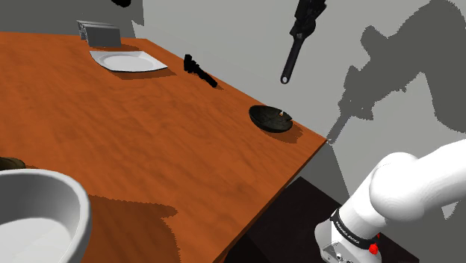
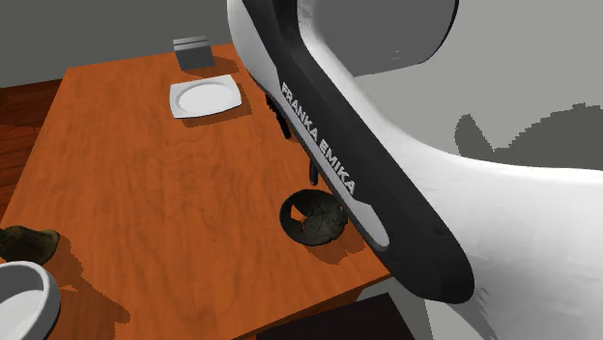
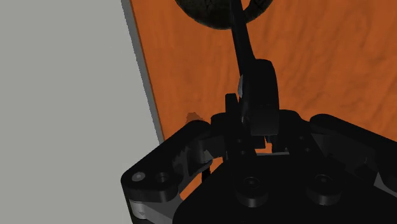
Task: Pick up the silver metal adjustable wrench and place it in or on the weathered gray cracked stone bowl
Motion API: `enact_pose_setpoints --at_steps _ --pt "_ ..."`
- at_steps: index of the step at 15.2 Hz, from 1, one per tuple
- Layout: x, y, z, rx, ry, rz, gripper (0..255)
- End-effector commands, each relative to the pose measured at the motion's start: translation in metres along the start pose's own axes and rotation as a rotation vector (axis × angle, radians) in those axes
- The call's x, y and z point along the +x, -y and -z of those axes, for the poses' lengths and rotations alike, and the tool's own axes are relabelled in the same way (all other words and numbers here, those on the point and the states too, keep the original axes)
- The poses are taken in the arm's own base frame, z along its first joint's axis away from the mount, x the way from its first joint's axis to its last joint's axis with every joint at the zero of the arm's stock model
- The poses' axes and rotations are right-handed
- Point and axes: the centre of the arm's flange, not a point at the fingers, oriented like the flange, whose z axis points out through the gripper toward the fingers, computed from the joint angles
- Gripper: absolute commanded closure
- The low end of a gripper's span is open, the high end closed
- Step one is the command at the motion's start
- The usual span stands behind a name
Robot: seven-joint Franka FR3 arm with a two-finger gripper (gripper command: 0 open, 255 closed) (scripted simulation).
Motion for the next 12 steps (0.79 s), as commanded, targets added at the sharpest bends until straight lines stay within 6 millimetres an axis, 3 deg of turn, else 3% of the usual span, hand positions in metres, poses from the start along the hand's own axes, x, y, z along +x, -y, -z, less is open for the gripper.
enact_pose_setpoints --at_steps 1,12 --pt "-0.009 -0.004 -0.005 0.001 0.001 0.0 255" --pt "-0.024 -0.003 -0.061 0.001 0.001 0.0 255"
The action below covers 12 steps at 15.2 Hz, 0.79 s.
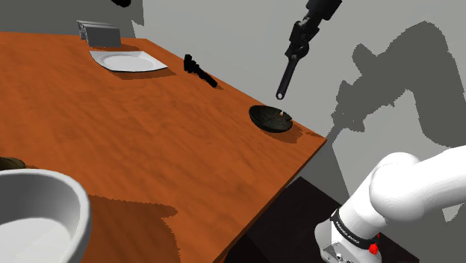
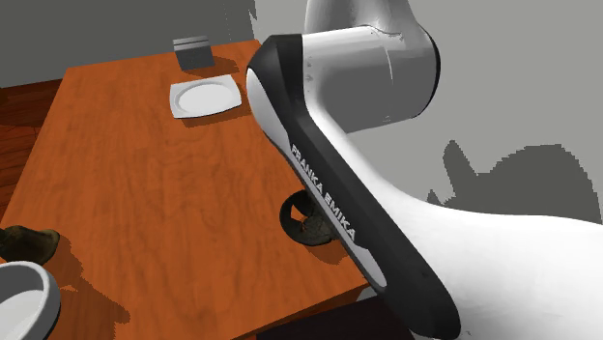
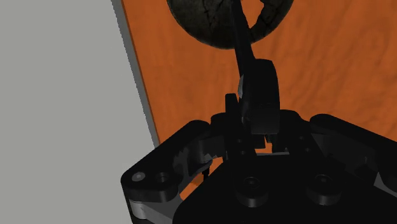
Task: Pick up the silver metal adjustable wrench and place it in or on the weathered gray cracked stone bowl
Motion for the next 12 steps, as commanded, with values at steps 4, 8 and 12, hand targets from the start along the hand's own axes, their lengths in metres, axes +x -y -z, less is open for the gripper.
enact_pose_setpoints --at_steps 4,8,12 --pt "-0.008 0.001 -0.026 0.0 0.0 0.0 255" --pt "-0.014 0.001 -0.047 0.0 0.0 0.0 255" --pt "-0.019 0.002 -0.065 0.0 0.0 0.0 255"
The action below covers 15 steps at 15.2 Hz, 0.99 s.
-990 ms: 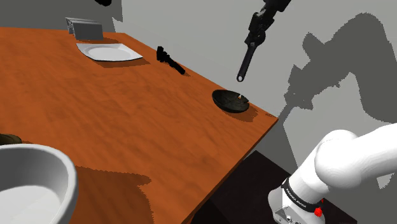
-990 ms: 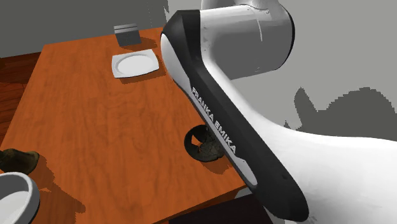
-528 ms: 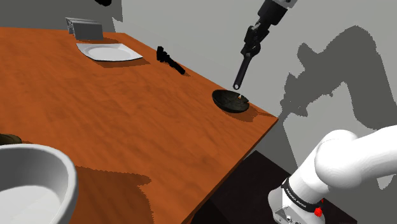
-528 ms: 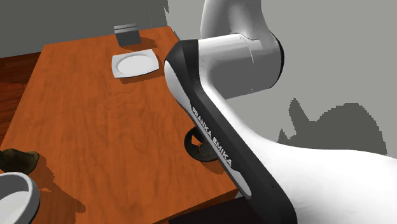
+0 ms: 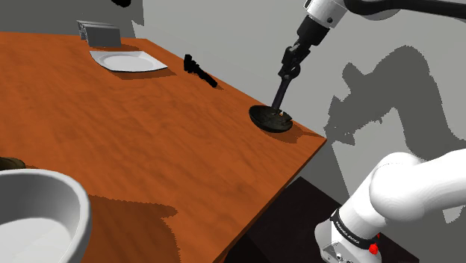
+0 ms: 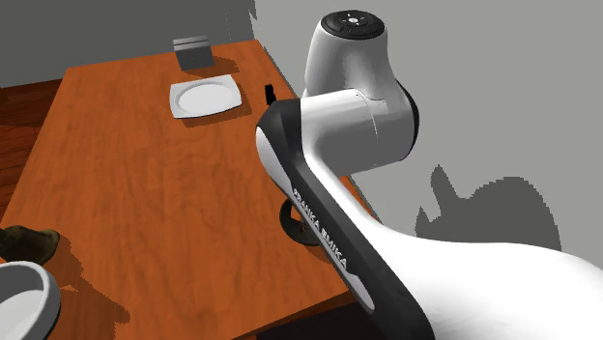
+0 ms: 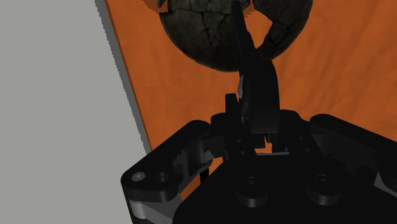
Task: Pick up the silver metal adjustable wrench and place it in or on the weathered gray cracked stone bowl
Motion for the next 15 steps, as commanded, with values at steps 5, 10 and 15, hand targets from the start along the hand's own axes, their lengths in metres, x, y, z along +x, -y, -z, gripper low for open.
enact_pose_setpoints --at_steps 5,10,15 --pt "-0.001 0.001 -0.004 0.0 0.0 0.0 255" --pt "-0.001 0.001 -0.004 0.0 0.0 0.0 0" --pt "-0.001 0.001 0.023 0.0 0.0 0.0 0"
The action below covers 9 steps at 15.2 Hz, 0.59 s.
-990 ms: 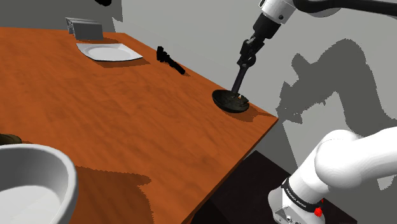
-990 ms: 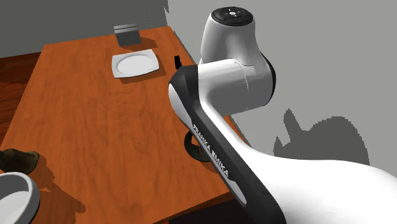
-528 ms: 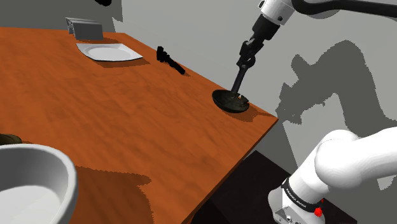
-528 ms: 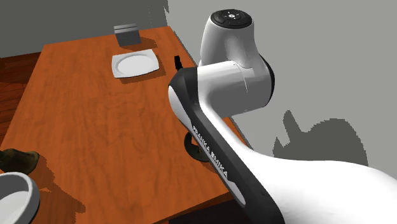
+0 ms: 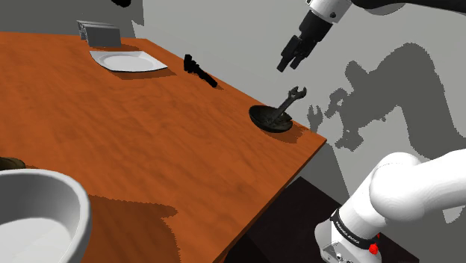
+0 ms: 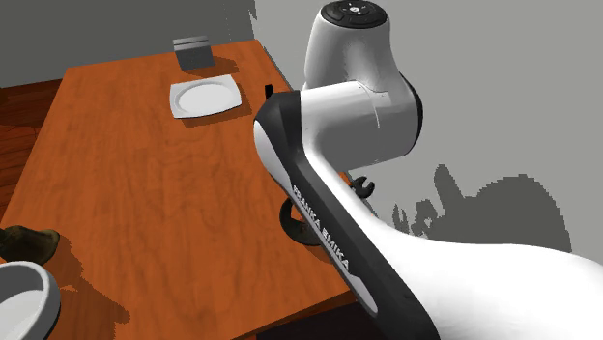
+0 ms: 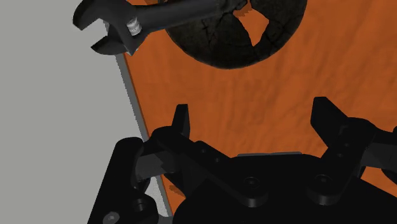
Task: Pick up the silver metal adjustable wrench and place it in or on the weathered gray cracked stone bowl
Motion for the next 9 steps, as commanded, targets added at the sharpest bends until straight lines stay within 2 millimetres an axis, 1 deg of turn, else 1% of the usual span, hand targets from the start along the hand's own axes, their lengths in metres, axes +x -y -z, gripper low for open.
enact_pose_setpoints --at_steps 1,2,9 --pt "-0.001 -0.001 0.024 0.0 0.001 0.0 0" --pt "-0.001 -0.001 0.034 0.0 0.001 0.0 0" --pt "-0.001 -0.001 0.034 0.0 0.001 0.0 0"
